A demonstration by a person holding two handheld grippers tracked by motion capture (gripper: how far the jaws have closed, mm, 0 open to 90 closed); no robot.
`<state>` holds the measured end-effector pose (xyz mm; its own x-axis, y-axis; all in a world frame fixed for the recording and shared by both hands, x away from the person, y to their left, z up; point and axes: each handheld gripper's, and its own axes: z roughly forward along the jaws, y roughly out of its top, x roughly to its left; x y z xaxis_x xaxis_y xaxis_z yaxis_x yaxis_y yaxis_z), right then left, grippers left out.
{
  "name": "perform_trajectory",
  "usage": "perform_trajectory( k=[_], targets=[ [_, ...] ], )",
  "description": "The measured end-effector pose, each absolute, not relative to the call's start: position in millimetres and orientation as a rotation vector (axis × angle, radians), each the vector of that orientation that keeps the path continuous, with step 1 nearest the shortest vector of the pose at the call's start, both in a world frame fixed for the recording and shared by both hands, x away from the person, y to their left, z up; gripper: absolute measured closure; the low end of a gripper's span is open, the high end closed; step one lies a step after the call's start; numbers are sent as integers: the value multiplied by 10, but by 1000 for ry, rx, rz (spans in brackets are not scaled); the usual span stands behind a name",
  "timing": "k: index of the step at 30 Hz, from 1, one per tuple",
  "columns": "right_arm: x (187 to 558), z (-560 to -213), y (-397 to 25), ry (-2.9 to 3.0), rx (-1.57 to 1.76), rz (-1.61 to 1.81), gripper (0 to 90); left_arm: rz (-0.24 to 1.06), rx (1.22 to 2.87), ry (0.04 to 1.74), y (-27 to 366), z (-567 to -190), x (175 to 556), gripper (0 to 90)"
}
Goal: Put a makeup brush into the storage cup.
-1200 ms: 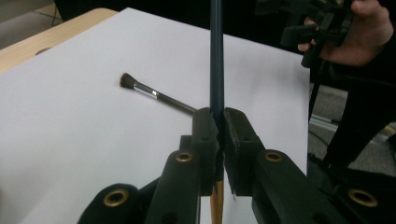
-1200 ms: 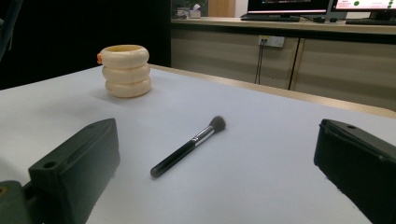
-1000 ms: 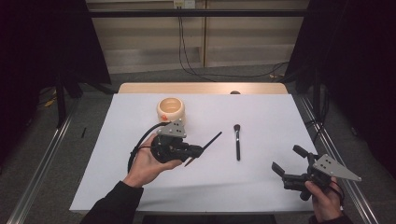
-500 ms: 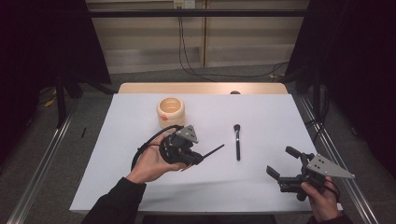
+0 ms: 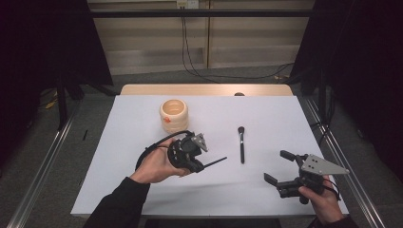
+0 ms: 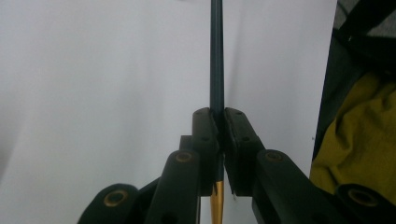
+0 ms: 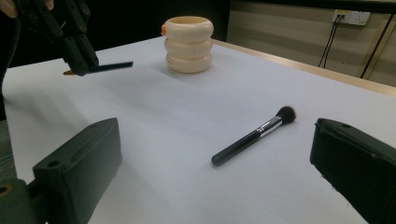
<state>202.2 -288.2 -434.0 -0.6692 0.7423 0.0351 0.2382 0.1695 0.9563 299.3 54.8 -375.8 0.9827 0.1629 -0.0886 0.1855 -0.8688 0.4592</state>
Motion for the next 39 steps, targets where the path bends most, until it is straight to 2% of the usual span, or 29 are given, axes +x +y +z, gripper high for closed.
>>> perform_trajectory(
  k=[3,11,19,21,25,29,32,33,39],
  targets=[
    [2051,-4298,-2837,1989,912,1538,30,-77,2676,188,518,-3773,2963,838],
    [2144,-4137,-2713,1930,883,1633,20,-74,2643,224,546,-3775,2957,837],
    [2263,-4014,-2569,1986,833,1657,81,-87,2648,235,521,-3801,2940,837],
    [2303,-3951,-2513,2016,839,1605,51,-81,2652,220,504,-3801,2926,837],
    [2399,-3883,-2398,2044,791,1593,100,-78,2688,151,498,-3785,2941,837],
    [2511,-3829,-2268,2147,728,1560,120,-86,2677,160,502,-3793,2934,837],
    [2587,-3800,-2171,2250,645,1519,185,-97,2689,150,501,-3794,2935,837],
    [2606,-3792,-2142,2268,630,1493,232,-96,2688,152,499,-3795,2933,837],
    [2704,-3706,-2031,2373,583,1404,291,-105,2691,151,490,-3816,2932,837]
  ],
)
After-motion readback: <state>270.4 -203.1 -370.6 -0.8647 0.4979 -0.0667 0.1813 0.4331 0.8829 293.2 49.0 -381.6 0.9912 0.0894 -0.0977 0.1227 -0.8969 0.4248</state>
